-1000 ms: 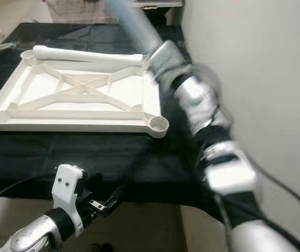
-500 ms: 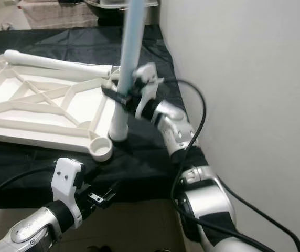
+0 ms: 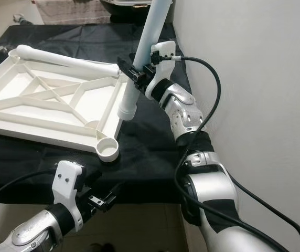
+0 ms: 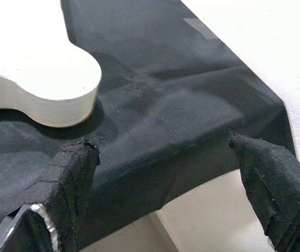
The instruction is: Building children table
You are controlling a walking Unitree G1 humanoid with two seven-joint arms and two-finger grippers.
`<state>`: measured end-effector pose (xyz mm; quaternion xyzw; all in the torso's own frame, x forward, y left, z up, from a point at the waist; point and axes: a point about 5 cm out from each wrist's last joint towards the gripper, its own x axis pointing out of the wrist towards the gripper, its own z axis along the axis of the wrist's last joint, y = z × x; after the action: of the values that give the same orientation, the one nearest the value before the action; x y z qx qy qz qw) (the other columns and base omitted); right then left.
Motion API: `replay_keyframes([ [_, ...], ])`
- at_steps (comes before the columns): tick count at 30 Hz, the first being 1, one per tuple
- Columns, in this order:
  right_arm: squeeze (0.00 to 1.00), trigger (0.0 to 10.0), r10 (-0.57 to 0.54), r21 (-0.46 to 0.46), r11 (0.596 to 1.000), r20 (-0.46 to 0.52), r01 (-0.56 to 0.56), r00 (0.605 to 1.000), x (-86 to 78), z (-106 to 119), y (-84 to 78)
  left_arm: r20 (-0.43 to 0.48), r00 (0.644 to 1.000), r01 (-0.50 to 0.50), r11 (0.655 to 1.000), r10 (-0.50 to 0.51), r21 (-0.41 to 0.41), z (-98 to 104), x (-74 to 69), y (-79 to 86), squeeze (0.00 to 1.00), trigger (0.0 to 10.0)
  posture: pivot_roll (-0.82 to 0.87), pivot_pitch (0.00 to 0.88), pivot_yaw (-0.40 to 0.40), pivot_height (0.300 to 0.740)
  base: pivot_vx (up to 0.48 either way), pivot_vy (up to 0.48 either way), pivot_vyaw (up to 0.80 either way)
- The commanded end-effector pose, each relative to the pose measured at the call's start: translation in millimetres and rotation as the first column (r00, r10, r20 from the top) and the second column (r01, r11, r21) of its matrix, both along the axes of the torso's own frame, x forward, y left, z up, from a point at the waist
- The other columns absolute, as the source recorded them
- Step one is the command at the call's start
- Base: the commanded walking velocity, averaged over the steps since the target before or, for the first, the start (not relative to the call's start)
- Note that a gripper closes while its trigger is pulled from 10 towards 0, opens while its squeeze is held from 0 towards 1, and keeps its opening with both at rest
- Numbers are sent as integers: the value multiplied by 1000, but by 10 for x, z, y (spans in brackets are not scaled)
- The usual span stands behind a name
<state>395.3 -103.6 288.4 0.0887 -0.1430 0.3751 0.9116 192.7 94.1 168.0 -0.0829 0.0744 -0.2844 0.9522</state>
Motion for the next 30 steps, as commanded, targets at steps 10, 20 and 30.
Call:
replay_keyframes([
  [10,0,10000,-168,9,986,36,168,985,25,-15,-37,59,993,-103,994,101,25,41,62,74,0,10000,230,178,-14,740,0,0,478],
  [20,0,10000,-233,28,972,62,232,970,43,31,-193,55,992,-113,993,111,34,5,60,85,0,10000,225,176,-15,740,0,0,718],
  [30,0,10000,-196,38,980,56,194,979,36,28,-204,52,993,-111,993,109,37,-19,39,73,0,10000,228,165,-14,740,0,0,754],
])
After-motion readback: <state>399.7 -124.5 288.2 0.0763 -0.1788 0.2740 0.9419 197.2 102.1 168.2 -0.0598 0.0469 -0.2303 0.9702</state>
